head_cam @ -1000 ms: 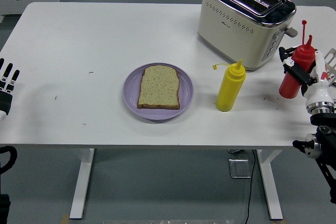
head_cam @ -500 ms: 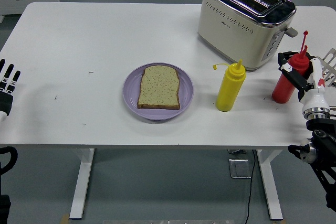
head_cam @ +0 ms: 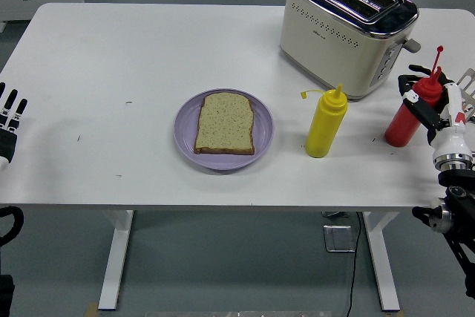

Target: Pick up the cup,pour liquid into bread,place the cup on the desk

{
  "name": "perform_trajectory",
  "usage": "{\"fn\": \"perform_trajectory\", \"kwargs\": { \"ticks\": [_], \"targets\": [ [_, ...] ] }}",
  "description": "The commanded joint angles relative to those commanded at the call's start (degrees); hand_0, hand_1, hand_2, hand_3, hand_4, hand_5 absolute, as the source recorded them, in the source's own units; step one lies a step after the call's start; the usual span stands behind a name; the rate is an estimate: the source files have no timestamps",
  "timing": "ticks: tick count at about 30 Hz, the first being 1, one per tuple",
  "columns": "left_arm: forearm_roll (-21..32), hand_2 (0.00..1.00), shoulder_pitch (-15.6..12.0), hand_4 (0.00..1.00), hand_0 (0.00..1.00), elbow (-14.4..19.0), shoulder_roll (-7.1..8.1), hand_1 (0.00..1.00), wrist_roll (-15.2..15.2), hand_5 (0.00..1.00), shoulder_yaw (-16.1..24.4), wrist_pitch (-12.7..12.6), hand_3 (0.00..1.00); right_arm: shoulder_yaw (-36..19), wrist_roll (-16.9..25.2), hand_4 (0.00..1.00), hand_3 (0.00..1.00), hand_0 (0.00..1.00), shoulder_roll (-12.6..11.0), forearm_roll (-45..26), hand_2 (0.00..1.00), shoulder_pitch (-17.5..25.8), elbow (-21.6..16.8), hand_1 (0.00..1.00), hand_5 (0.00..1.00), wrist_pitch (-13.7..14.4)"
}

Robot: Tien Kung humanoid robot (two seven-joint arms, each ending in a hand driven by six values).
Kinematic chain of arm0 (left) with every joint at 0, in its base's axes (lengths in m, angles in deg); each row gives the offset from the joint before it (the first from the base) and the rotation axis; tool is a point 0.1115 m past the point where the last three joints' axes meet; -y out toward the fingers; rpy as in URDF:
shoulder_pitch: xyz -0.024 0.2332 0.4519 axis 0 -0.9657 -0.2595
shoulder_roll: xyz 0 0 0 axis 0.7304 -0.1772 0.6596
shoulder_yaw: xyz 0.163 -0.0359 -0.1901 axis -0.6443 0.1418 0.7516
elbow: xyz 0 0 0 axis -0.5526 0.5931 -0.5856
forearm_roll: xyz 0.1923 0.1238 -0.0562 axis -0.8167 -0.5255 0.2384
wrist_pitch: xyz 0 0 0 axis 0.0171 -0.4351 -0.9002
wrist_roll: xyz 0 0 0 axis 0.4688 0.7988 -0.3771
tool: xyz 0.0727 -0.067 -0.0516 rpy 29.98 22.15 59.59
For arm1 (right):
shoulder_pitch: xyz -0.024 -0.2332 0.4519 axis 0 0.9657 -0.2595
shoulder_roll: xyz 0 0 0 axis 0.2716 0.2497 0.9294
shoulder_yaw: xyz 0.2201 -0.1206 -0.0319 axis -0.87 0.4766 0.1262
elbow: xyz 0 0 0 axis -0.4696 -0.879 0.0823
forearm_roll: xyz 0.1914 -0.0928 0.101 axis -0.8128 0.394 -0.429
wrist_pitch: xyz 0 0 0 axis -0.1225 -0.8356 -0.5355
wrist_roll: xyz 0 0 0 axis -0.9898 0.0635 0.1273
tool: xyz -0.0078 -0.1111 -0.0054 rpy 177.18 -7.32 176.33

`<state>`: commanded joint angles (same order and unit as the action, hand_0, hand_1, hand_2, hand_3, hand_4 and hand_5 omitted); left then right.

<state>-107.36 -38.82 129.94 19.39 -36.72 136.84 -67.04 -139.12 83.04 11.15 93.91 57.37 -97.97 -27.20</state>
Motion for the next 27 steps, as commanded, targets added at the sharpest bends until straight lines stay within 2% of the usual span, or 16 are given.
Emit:
{"fn": "perform_trajectory", "kwargs": {
  "ticks": [4, 5, 16, 17, 22, 23, 27],
  "targets": [
    [0.00, 0.725, 0.06, 0.522, 0.777, 0.01, 0.00, 0.730, -0.01, 0.930, -0.02, 0.02, 0.661, -0.88, -0.58, 0.797, 0.865, 0.780, -0.18, 1.35, 0.762, 0.71, -0.38, 0.736, 0.296, -1.65],
    [0.00, 0.724, 0.06, 0.521, 0.777, 0.01, 0.00, 0.730, -0.01, 0.930, -0.02, 0.01, 0.661, -1.23, -0.96, 0.842, 0.998, 0.892, -0.30, 1.80, 0.923, 1.02, -0.57, 0.836, 0.298, -2.18],
    [0.00, 0.724, 0.17, 0.521, 0.777, 0.04, 0.00, 0.729, 0.01, 0.929, 0.00, 0.04, 0.661, -5.16, -3.12, 0.843, 0.998, 0.923, -1.81, 3.39, 0.956, 4.54, -3.05, 0.859, 0.296, -6.47],
    [0.00, 0.724, 0.21, 0.521, 0.777, 0.03, 0.00, 0.730, 0.01, 0.930, 0.02, 0.03, 0.661, -6.03, -3.15, 0.840, 0.998, 0.946, -2.12, 3.34, 0.982, 5.35, -3.99, 0.901, 0.295, -6.95],
    [0.01, 0.724, 0.32, 0.521, 0.777, 0.05, 0.00, 0.730, 0.00, 0.930, 0.07, 0.04, 0.661, -8.37, -3.77, 0.840, 0.998, 0.946, -3.57, 3.85, 0.982, 8.23, -7.23, 0.901, 0.295, -8.43],
    [0.00, 0.724, 0.34, 0.522, 0.777, 0.05, 0.00, 0.730, 0.00, 0.930, 0.10, 0.03, 0.661, -8.76, -4.08, 0.854, 0.998, 0.954, -4.19, 4.19, 0.985, 9.17, -8.30, 0.900, 0.320, -8.72],
    [-0.02, 0.724, 0.43, 0.522, 0.777, 0.06, 0.00, 0.730, -0.01, 0.930, 0.12, 0.03, 0.661, -10.54, -4.90, 0.854, 0.998, 0.954, -6.16, 4.98, 0.985, 12.37, -11.87, 0.900, 0.320, -10.17]
  ]
}}
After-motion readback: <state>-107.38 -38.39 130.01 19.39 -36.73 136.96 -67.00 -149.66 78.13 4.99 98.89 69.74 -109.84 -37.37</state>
